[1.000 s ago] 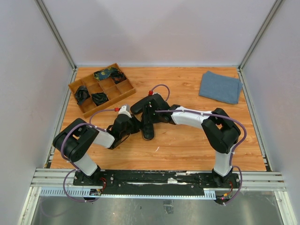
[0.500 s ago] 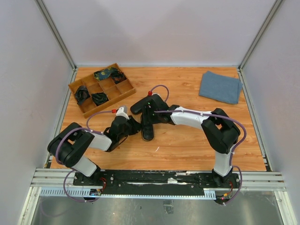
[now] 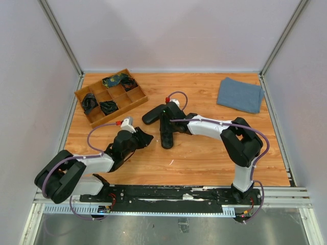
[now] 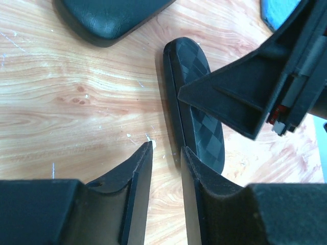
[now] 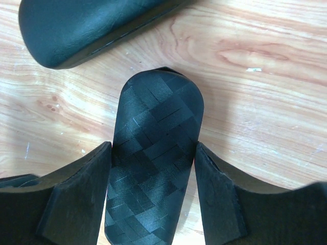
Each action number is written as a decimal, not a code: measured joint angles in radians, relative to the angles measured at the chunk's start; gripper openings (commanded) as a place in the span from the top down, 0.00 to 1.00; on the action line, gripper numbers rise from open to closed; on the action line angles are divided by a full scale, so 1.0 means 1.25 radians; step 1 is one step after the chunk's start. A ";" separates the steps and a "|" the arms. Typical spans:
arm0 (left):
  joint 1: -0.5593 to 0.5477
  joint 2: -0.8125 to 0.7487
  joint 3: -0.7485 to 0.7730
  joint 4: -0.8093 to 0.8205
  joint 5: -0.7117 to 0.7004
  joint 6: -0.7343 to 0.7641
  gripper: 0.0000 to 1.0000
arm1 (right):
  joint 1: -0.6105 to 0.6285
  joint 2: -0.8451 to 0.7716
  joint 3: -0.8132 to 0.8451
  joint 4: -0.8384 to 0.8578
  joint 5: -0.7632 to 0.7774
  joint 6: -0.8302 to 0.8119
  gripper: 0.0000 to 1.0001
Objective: Organize the sunglasses
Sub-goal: Move the sunglasses case at the center of the board.
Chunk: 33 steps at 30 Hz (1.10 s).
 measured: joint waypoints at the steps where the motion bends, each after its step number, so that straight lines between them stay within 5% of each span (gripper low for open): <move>1: 0.000 -0.021 -0.007 -0.008 -0.004 0.000 0.65 | -0.004 -0.002 -0.001 -0.001 0.003 -0.001 0.63; 11: 0.000 -0.226 -0.086 -0.102 -0.028 -0.002 0.61 | -0.097 -0.008 0.001 -0.023 0.028 -0.045 0.62; 16: 0.000 -0.321 -0.122 -0.157 -0.036 -0.002 0.27 | -0.138 -0.002 0.024 -0.046 0.034 -0.079 0.56; 18: 0.000 -0.356 -0.131 -0.182 -0.042 -0.002 0.05 | -0.151 0.006 0.038 -0.049 0.034 -0.090 0.45; 19: 0.000 -0.377 -0.134 -0.197 -0.045 -0.004 0.01 | -0.154 0.007 0.041 -0.049 0.034 -0.094 0.36; 25: -0.001 -0.463 -0.139 -0.277 -0.063 -0.001 0.01 | -0.161 0.008 0.043 -0.047 0.027 -0.107 0.04; 33: -0.001 -0.570 -0.139 -0.385 -0.070 0.001 0.00 | -0.176 -0.103 -0.023 -0.035 0.009 -0.111 0.02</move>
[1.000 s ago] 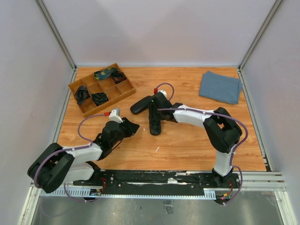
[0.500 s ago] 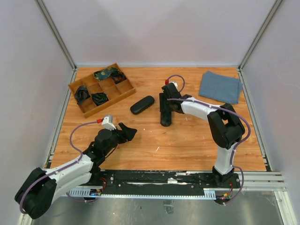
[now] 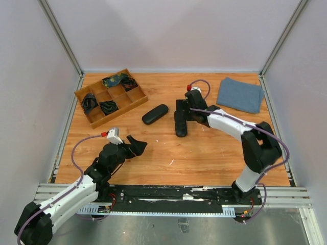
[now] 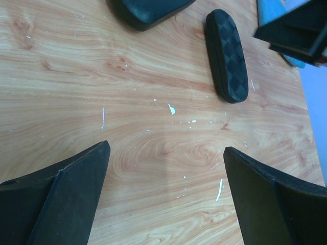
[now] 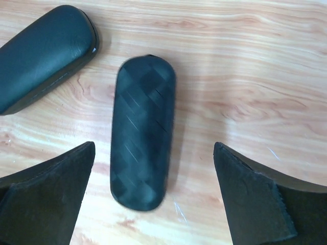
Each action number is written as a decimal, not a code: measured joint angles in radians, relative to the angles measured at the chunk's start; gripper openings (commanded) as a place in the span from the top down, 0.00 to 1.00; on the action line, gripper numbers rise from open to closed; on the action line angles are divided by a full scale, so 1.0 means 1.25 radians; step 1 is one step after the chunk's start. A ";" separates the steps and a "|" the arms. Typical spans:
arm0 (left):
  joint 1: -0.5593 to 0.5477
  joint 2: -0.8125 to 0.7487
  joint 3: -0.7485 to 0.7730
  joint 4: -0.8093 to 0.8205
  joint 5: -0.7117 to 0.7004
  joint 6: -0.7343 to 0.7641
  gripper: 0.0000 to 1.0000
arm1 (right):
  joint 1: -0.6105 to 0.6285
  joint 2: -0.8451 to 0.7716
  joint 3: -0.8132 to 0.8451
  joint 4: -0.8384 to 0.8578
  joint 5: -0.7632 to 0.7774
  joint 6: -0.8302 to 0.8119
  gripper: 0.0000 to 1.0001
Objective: Organize the sunglasses
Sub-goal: Move the sunglasses case at the center of the board, then reset both arms
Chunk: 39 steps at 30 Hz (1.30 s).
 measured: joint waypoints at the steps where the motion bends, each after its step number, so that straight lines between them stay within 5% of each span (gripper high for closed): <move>1: 0.000 -0.017 0.000 -0.014 -0.002 0.000 0.00 | -0.004 -0.032 -0.023 0.006 0.000 0.000 0.02; 15: 0.000 -0.328 0.000 -0.220 -0.023 0.021 0.00 | -0.020 -0.748 -0.527 0.039 0.094 0.023 0.02; 27: 0.000 -0.361 0.006 -0.284 -0.012 0.060 0.00 | -0.020 -1.275 -0.707 -0.024 0.085 -0.009 0.02; 32: 0.000 -0.362 0.025 -0.309 -0.027 0.074 0.00 | -0.020 -1.370 -0.746 -0.056 0.085 -0.020 0.02; 39: 0.000 -0.450 0.026 -0.360 -0.066 0.085 0.00 | -0.020 -1.342 -0.746 -0.060 0.085 -0.030 0.02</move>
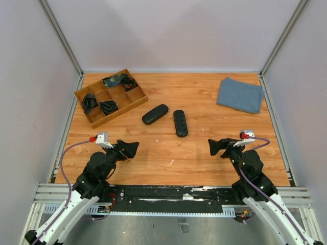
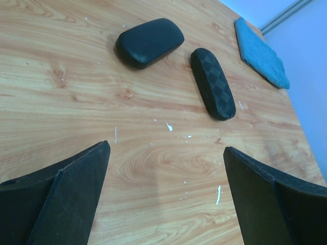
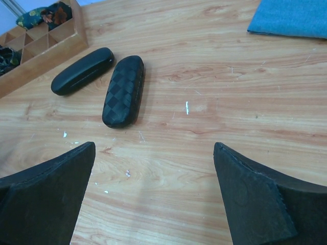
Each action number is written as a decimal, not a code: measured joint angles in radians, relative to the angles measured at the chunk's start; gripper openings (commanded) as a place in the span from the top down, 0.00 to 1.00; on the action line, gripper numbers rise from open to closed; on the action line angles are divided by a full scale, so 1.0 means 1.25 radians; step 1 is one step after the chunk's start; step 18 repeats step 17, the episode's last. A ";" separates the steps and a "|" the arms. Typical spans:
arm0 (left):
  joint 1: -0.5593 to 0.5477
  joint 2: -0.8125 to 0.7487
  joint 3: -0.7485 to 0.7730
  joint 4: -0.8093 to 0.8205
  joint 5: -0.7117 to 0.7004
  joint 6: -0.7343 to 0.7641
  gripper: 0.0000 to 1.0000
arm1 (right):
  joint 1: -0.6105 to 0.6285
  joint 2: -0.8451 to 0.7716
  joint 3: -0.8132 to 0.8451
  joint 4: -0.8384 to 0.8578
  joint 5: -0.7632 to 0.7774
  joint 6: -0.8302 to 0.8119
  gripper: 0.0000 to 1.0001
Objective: Organize the sunglasses
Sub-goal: Reset both arms
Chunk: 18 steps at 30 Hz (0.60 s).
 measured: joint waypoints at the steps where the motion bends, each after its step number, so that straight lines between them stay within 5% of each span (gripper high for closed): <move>1: 0.000 -0.008 0.000 -0.003 -0.003 0.000 0.00 | 0.000 0.009 0.000 0.000 0.000 -0.001 0.02; 18: 0.000 -0.002 0.000 -0.013 -0.010 0.002 0.00 | 0.000 0.019 0.000 0.000 0.000 -0.003 0.02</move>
